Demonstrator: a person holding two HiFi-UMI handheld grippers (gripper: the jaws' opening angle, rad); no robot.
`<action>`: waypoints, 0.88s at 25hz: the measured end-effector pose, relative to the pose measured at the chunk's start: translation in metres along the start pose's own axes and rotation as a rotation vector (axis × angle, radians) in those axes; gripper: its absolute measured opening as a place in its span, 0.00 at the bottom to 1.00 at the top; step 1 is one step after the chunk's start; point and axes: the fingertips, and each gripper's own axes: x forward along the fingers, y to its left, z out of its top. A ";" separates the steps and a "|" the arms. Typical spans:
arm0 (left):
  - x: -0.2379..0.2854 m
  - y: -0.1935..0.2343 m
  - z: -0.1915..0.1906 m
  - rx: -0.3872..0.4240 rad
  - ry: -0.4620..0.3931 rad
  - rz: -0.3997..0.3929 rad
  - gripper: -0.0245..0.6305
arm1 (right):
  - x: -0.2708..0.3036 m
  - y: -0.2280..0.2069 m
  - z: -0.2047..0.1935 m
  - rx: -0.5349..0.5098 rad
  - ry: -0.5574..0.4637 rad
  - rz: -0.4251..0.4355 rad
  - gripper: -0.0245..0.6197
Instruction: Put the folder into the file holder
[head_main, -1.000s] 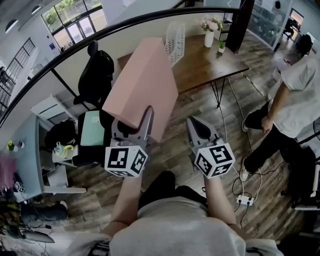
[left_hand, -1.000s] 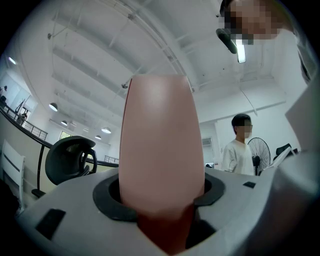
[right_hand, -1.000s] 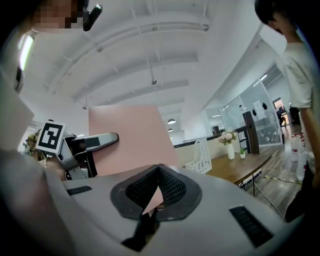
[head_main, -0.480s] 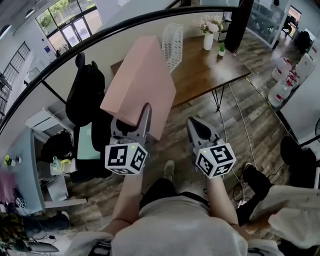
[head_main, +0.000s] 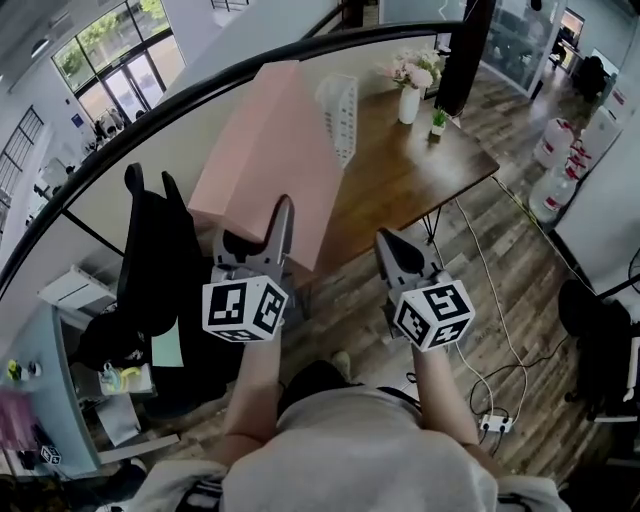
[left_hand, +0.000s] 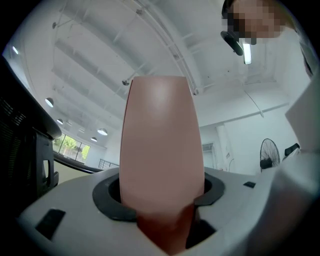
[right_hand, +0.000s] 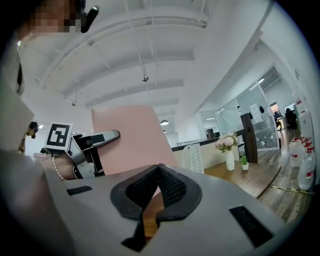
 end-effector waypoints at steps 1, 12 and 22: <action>0.008 0.006 0.000 0.003 -0.004 -0.001 0.49 | 0.009 -0.004 0.001 -0.001 -0.003 -0.004 0.05; 0.060 0.044 -0.009 0.041 -0.002 -0.023 0.49 | 0.064 -0.020 -0.009 0.020 0.020 -0.022 0.05; 0.096 0.062 -0.040 0.093 0.064 -0.012 0.49 | 0.100 -0.051 -0.019 0.048 0.048 -0.004 0.05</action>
